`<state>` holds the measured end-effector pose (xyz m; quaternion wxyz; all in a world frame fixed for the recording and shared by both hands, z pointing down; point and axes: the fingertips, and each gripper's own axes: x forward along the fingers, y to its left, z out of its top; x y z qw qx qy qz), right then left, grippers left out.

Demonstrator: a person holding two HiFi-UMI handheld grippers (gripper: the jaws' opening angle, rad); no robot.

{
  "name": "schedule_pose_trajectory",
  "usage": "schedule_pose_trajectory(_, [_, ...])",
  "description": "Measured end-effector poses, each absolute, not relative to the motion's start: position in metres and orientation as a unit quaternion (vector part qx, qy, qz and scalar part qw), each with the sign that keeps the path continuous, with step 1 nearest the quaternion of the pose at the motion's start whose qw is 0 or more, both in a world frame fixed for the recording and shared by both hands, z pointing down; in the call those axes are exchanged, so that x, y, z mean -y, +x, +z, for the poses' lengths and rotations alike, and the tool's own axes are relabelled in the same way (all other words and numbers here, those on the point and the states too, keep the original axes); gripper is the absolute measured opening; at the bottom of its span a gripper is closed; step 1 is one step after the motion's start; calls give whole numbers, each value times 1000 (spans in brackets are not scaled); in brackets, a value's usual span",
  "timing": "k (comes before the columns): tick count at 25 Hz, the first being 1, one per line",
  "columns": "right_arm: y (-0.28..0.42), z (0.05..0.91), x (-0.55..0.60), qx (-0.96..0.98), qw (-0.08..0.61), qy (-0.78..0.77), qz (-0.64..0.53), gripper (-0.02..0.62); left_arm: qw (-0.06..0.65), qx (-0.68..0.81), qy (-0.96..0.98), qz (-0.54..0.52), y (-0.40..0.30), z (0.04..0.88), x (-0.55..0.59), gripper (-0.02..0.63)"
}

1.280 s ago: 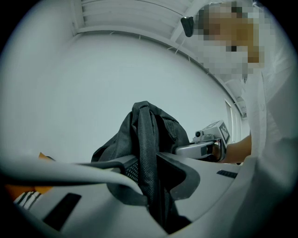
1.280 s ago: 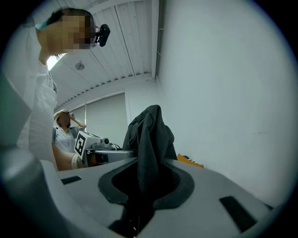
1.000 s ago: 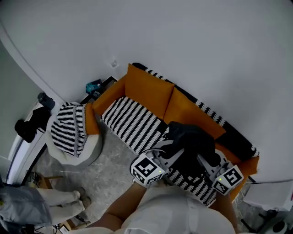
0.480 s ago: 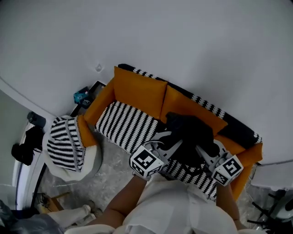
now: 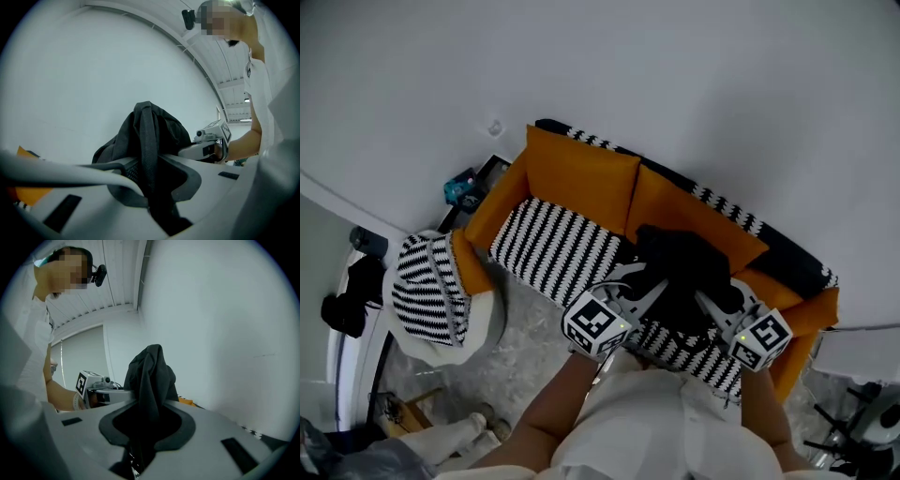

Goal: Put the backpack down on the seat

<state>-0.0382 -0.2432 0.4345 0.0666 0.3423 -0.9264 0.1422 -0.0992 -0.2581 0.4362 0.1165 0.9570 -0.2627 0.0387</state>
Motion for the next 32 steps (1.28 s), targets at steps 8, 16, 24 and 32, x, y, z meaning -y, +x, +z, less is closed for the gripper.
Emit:
schedule_pose_trajectory(8, [-19, 478, 250, 925, 82, 331, 169, 89, 141, 274, 950, 55, -80, 479, 265, 80])
schedule_pose_trajectory(16, [-13, 527, 266, 923, 99, 320, 187, 91, 161, 287, 941, 76, -73, 527, 279, 80])
schedule_pose_trajectory(24, [-4, 593, 280, 911, 146, 324, 210, 92, 202, 287, 930, 108, -64, 592, 292, 80])
schedule_pose_trajectory(32, [4, 650, 290, 895, 174, 332, 244, 92, 234, 281, 920, 141, -55, 646, 302, 80])
